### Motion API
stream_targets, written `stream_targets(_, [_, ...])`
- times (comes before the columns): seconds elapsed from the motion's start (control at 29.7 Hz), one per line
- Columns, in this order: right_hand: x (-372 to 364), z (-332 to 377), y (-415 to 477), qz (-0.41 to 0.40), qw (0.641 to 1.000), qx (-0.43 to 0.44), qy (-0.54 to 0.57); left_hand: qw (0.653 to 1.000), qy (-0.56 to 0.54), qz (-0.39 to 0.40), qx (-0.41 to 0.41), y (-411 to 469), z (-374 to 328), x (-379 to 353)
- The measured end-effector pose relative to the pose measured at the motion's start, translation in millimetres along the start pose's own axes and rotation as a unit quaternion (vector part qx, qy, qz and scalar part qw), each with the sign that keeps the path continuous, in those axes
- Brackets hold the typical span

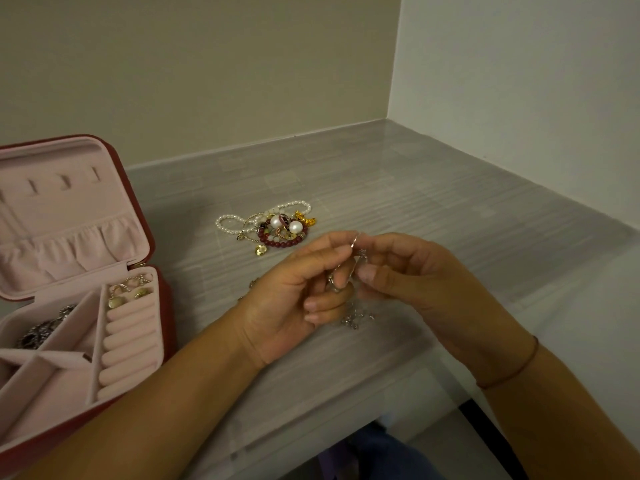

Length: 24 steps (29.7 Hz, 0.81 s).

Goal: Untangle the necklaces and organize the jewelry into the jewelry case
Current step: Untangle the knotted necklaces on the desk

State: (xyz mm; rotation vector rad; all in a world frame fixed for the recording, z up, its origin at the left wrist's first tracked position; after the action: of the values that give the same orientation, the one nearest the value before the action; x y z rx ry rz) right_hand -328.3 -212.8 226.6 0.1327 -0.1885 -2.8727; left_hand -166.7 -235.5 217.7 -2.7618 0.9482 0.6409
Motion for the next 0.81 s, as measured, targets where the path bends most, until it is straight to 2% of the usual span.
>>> stream_targets(0.13, [2.9,1.4,-0.2,-0.032,0.999,0.016,-0.014,0.999,0.034,0.010,0.021,-1.4,-0.5,0.5])
stream_targets(0.34, [1.4,-3.1,1.4,-0.085,0.996,-0.018,0.017,0.998,0.058,0.016,0.017,-1.4,0.4,0.6])
stream_targets(0.51, [8.4,-8.9,1.9,-0.149,0.988,-0.024,0.036,0.999,0.039,-0.026,-0.006,0.9,-0.6,4.4])
stream_targets(0.61, [10.4,-10.9,1.9,-0.155,0.983,-0.019,0.092,0.999,0.031,-0.042,-0.014,1.1,-0.2,5.6])
stream_targets(0.81, [5.9,-8.5,4.6,-0.103,0.956,-0.063,0.267,0.996,0.049,-0.069,-0.008,0.7,0.8,4.8])
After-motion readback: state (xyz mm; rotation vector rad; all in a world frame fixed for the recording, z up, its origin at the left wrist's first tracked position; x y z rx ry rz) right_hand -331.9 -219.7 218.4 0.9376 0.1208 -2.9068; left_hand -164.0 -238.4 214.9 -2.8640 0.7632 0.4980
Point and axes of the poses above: each hand's wrist, its own y-axis towards the middle knuckle, its own x-axis out of the back of the hand, z = x × y, the point moved 1 cm from there along y, towards the middle knuckle, and after that the axes turned 6 degrees about y, right-handed, at the moved point
